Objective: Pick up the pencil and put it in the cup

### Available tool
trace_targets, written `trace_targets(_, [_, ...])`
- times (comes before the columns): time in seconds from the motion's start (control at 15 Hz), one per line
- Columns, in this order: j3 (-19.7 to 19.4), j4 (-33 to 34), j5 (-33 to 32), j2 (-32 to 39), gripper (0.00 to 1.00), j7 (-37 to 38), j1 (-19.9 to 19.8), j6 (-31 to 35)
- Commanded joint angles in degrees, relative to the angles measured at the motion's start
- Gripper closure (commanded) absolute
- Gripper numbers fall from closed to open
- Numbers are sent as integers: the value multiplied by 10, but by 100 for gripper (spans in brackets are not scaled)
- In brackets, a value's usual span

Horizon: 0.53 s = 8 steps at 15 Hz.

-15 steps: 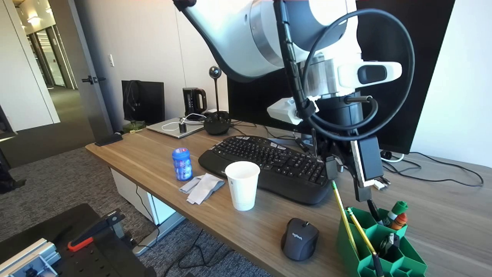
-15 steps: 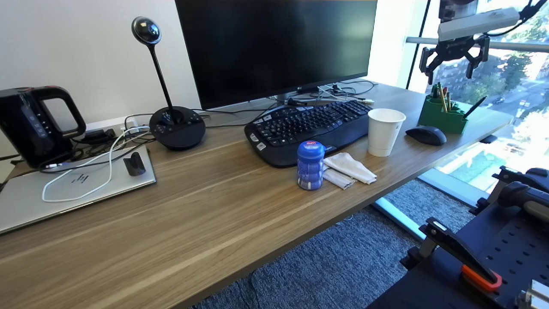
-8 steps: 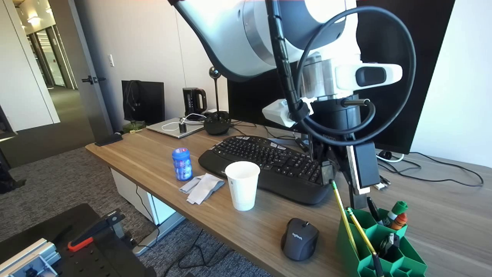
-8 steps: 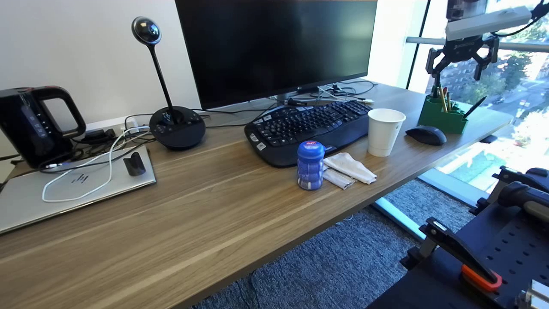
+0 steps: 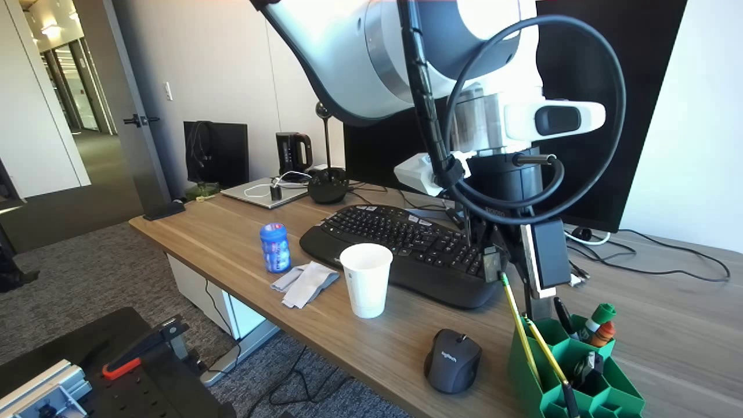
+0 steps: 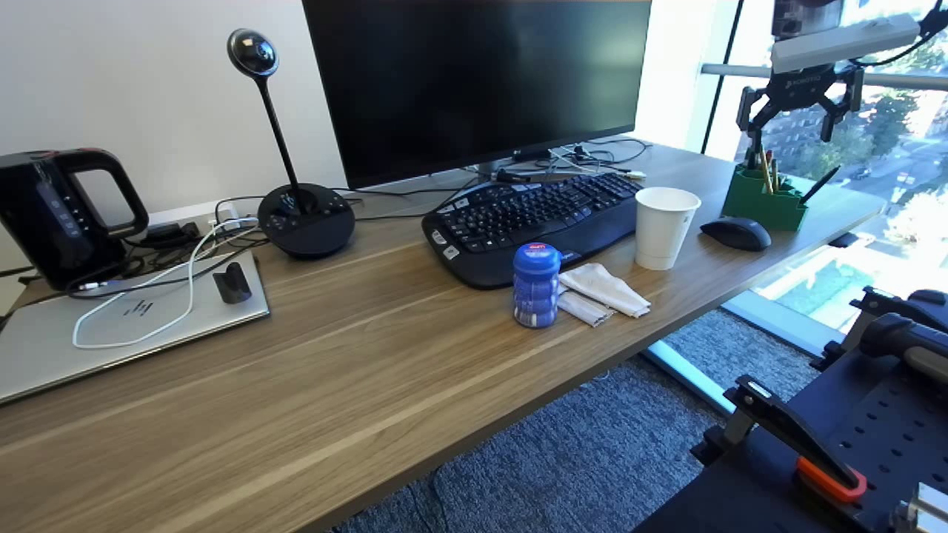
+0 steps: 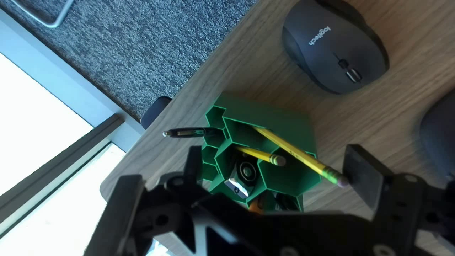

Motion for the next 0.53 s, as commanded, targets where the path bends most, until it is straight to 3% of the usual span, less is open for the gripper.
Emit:
trace_targets(0.0, [0, 1, 1, -5, 8, -1, 0, -6])
trace_targets(0.07, [0, 1, 1, -4, 16, 0, 1, -6])
trace_targets(0.2, [0, 2, 1, -4, 42, 2, 1, -6])
trace_targets(0.47, [1, 1, 1, -4, 65, 1, 2, -5])
